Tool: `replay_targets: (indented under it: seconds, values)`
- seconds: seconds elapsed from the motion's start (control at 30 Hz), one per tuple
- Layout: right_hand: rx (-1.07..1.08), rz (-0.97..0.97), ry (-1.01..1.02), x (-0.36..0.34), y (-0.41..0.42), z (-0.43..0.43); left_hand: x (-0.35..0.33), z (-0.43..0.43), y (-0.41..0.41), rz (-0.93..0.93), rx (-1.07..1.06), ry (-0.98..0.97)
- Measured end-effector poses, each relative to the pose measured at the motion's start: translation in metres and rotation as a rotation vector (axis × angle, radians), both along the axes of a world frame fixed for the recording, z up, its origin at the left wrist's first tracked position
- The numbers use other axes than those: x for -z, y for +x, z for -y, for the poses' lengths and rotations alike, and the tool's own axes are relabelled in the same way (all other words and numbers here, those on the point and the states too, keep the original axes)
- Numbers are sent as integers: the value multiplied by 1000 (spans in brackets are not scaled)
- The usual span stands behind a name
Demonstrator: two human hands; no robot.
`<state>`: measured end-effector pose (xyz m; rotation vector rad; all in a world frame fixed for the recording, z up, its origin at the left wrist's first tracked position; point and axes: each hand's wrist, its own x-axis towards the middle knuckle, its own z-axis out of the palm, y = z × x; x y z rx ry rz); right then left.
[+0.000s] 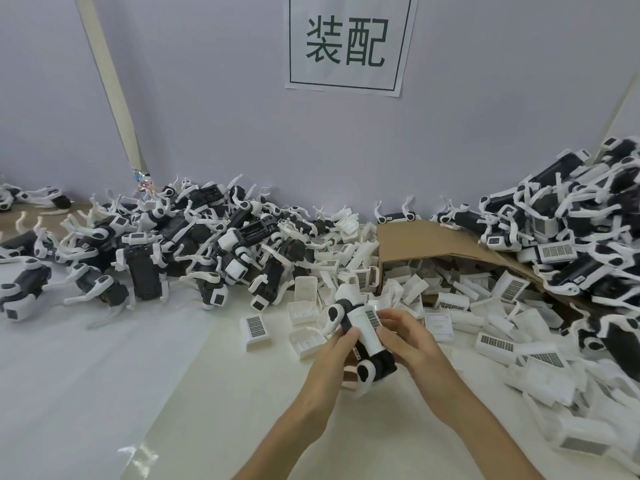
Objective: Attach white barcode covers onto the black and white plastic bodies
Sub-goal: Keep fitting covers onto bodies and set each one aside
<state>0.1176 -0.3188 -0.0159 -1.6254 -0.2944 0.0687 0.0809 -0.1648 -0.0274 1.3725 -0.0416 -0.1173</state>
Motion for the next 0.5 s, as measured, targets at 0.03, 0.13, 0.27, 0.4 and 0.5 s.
replay_targets:
  seconds: [0.03,0.13,0.27,0.4,0.5]
  values:
    - [-40,-7,-8,-1,-1,0,-1,0,-1,29,10,-13]
    - [-147,-17,-29,-3,-7,-3,-3,-1,-1,121,24,-19]
    - [-187,-15,4,-6,-11,-6,1,0,1,160,-5,-34]
    - [-214,5,41,-7,-13,-7,4,2,2,167,-2,-59]
    - [-193,21,42,-5,-13,-9,5,2,3,139,-2,-106]
